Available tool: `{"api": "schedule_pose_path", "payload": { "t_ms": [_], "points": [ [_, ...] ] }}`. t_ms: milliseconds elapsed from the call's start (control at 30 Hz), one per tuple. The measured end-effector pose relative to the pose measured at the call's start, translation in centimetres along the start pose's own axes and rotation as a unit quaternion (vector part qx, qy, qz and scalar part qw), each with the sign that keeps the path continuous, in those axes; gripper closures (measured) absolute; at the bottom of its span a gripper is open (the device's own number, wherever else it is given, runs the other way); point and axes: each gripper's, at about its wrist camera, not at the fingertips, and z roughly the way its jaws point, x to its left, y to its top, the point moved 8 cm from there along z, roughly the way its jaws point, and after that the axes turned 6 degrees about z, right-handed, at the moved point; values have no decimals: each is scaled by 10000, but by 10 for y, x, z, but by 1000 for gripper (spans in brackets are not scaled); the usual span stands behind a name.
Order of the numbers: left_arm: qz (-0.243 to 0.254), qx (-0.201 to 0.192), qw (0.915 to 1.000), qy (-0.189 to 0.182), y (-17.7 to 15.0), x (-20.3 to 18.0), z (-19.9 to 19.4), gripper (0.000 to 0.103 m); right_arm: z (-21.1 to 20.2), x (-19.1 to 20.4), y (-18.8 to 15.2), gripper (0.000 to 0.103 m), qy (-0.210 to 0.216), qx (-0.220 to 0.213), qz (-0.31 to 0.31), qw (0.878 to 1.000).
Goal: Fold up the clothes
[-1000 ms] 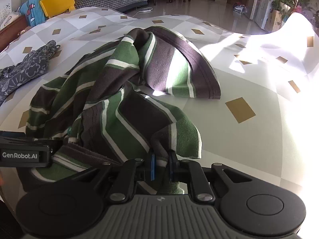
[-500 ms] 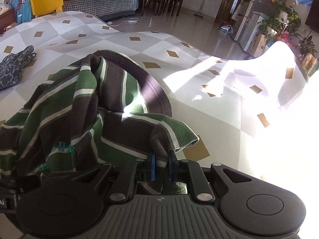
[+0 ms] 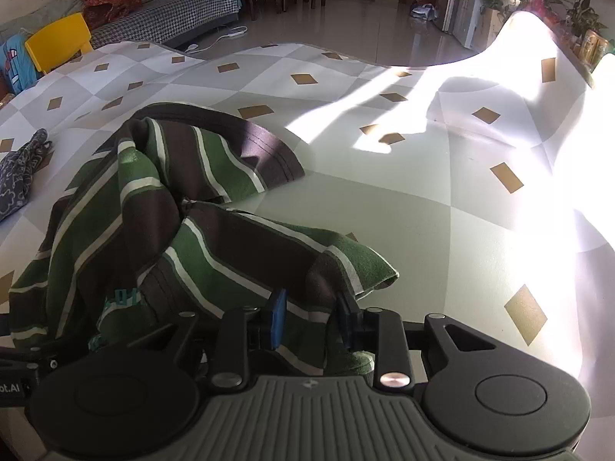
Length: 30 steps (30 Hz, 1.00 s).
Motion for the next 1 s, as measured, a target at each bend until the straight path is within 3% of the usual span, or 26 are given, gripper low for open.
{"api": "schedule_pose_path", "payload": {
  "t_ms": [100,367,667,867,1000],
  "points": [
    [-60,108,9999,44,8,3,5,7,5,2,-3,64,8,51,9,10000],
    [343,269,9990,129,24,4,19,7,12,1,-12,59,-81,461,6,9989],
    [963,52,9952,147,51,7,19,7,10,6,-24,56,-4,930,-221,9954],
    [1351,-264,9904,-96,69,-4,12,7,17,17,-28,50,21,733,-570,9957],
    [1484,-178,9887,-125,65,-11,24,7,20,22,-23,58,147,530,-651,9964]
  ]
}}
